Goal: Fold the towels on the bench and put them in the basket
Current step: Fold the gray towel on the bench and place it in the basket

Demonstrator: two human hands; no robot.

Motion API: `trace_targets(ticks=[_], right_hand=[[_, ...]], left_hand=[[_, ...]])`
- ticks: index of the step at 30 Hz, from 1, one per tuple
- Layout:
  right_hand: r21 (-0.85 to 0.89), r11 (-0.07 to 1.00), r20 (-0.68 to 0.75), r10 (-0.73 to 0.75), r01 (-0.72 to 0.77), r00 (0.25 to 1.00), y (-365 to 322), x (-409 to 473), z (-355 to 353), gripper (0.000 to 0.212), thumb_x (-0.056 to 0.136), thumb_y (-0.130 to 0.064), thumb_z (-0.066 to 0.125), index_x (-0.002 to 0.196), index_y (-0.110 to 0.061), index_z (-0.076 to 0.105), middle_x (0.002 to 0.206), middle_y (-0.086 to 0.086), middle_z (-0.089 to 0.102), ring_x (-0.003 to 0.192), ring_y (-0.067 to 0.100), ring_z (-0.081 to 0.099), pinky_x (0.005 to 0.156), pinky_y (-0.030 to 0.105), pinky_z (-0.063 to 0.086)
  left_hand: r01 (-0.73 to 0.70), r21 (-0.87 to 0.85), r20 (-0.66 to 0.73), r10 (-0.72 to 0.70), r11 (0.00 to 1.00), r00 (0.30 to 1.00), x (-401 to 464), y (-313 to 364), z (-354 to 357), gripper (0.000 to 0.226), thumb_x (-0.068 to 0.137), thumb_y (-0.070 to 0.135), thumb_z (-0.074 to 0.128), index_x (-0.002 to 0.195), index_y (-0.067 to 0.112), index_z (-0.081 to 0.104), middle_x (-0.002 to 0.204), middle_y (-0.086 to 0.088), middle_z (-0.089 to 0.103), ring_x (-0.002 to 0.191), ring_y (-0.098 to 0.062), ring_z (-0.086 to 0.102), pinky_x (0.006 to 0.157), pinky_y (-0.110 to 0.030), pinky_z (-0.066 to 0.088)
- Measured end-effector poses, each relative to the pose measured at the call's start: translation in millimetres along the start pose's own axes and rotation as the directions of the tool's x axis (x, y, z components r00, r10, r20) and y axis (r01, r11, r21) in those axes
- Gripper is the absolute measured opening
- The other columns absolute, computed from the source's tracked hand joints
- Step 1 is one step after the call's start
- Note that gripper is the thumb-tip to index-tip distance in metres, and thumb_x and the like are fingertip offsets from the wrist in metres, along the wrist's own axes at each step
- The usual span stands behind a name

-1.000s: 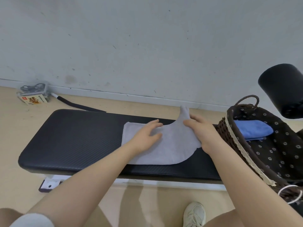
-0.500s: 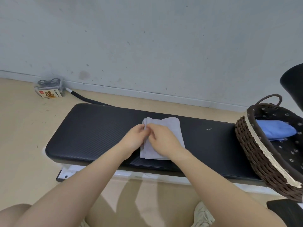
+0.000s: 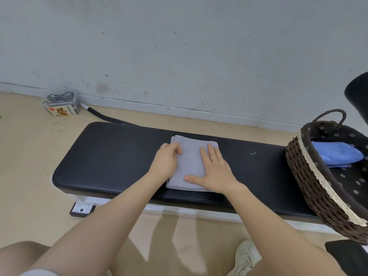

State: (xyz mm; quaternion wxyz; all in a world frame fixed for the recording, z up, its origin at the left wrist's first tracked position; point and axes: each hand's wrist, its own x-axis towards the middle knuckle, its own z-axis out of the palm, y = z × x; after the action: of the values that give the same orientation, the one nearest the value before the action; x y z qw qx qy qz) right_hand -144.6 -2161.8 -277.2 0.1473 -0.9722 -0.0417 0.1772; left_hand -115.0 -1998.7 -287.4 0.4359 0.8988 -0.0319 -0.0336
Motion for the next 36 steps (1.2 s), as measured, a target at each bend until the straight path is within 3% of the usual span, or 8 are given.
trace_targets(ticks=[4, 8, 12, 15, 19, 26, 32, 36], right_hand=[[0.005, 0.996, 0.076, 0.084, -0.085, 0.994, 4.8, 3.6, -0.3, 0.124, 0.063, -0.081, 0.054, 0.147, -0.027, -0.019, 0.153, -0.001, -0.032, 0.142, 0.020, -0.027, 0.118, 0.048, -0.006], [0.020, 0.992, 0.103, 0.124, -0.127, 0.987, 5.0, 4.5, -1.3, 0.129, 0.060, -0.084, 0.053, 0.146, -0.025, -0.022, 0.151, -0.001, -0.035, 0.142, 0.020, -0.026, 0.117, 0.050, -0.008], [0.235, 0.953, -0.104, 0.222, -0.192, 0.970, 3.7, -1.4, -2.8, 0.090, 0.086, -0.067, 0.038, 0.149, -0.010, 0.009, 0.159, 0.010, -0.001, 0.146, 0.026, 0.004, 0.114, 0.044, 0.020], [0.312, 0.914, -0.258, 0.345, -0.260, 0.902, 16.4, -4.4, -6.4, 0.045, 0.097, -0.041, 0.037, 0.120, -0.003, 0.045, 0.123, 0.014, 0.051, 0.108, 0.029, 0.051, 0.075, 0.036, 0.043], [0.537, 0.808, -0.102, 0.347, -0.242, 0.932, 26.9, -6.3, -6.1, 0.030, 0.088, -0.039, 0.053, 0.085, -0.010, 0.046, 0.081, 0.002, 0.052, 0.069, 0.016, 0.049, 0.057, 0.028, 0.038], [0.785, 0.590, 0.000, 0.302, -0.187, 0.953, 19.1, -5.6, -5.2, 0.038, 0.077, -0.029, 0.067, 0.108, -0.009, 0.055, 0.106, 0.006, 0.063, 0.094, 0.019, 0.062, 0.080, 0.035, 0.054], [0.597, 0.802, -0.239, 0.180, -0.002, 0.954, -15.7, -11.8, -20.1, 0.029, 0.083, -0.018, 0.056, 0.111, -0.011, 0.052, 0.103, 0.005, 0.058, 0.091, 0.020, 0.057, 0.077, 0.034, 0.049], [0.529, 0.847, -0.252, 0.093, 0.057, 0.963, -46.9, -9.5, -26.1, 0.033, 0.084, -0.017, 0.054, 0.117, -0.012, 0.051, 0.109, 0.006, 0.048, 0.093, 0.020, 0.055, 0.078, 0.032, 0.049]], left_hand=[[-0.019, 0.360, 0.124, -0.027, 0.933, 0.992, 1.5, 1.6, 6.3, 0.045, 0.096, 0.020, 0.033, 0.141, 0.021, 0.033, 0.124, -0.010, 0.036, 0.107, -0.025, 0.041, 0.092, -0.033, 0.038], [-0.035, 0.546, 0.165, -0.067, 0.837, 0.984, -1.5, 4.5, -0.2, 0.051, 0.098, 0.034, 0.031, 0.146, 0.030, 0.019, 0.151, -0.010, 0.012, 0.136, -0.031, 0.015, 0.109, -0.045, 0.020], [-0.272, 0.625, 0.202, 0.186, 0.732, 0.962, -9.6, 12.8, -11.3, 0.050, 0.096, 0.041, 0.036, 0.141, 0.020, 0.035, 0.158, -0.004, 0.002, 0.144, -0.023, 0.005, 0.115, -0.039, 0.009], [-0.398, 0.573, 0.380, 0.198, 0.716, 0.903, -12.1, 18.4, -13.0, 0.048, 0.095, 0.043, 0.039, 0.140, 0.024, 0.038, 0.147, 0.001, 0.031, 0.135, -0.019, 0.029, 0.109, -0.034, 0.024], [-0.419, 0.626, 0.429, 0.158, 0.658, 0.889, -13.9, 14.5, -5.1, 0.065, 0.092, 0.052, 0.041, 0.147, 0.023, 0.023, 0.146, -0.002, 0.027, 0.133, -0.021, 0.029, 0.105, -0.035, 0.028], [-0.358, 0.572, 0.451, 0.081, 0.738, 0.889, -6.8, 15.5, -1.1, 0.078, 0.089, 0.052, 0.048, 0.149, 0.021, 0.009, 0.147, -0.002, 0.019, 0.135, -0.022, 0.021, 0.110, -0.034, 0.023], [-0.264, 0.393, 0.434, 0.076, 0.881, 0.898, -1.1, 12.6, -3.9, 0.079, 0.080, 0.042, 0.065, 0.146, 0.026, 0.025, 0.145, 0.003, 0.026, 0.131, -0.021, 0.027, 0.109, -0.039, 0.028], [-0.165, 0.017, 0.415, 0.143, 0.986, 0.898, -3.2, 5.3, -14.4, 0.034, 0.081, 0.026, 0.065, 0.112, 0.035, 0.055, 0.117, 0.010, 0.054, 0.109, -0.002, 0.049, 0.099, -0.027, 0.043]])
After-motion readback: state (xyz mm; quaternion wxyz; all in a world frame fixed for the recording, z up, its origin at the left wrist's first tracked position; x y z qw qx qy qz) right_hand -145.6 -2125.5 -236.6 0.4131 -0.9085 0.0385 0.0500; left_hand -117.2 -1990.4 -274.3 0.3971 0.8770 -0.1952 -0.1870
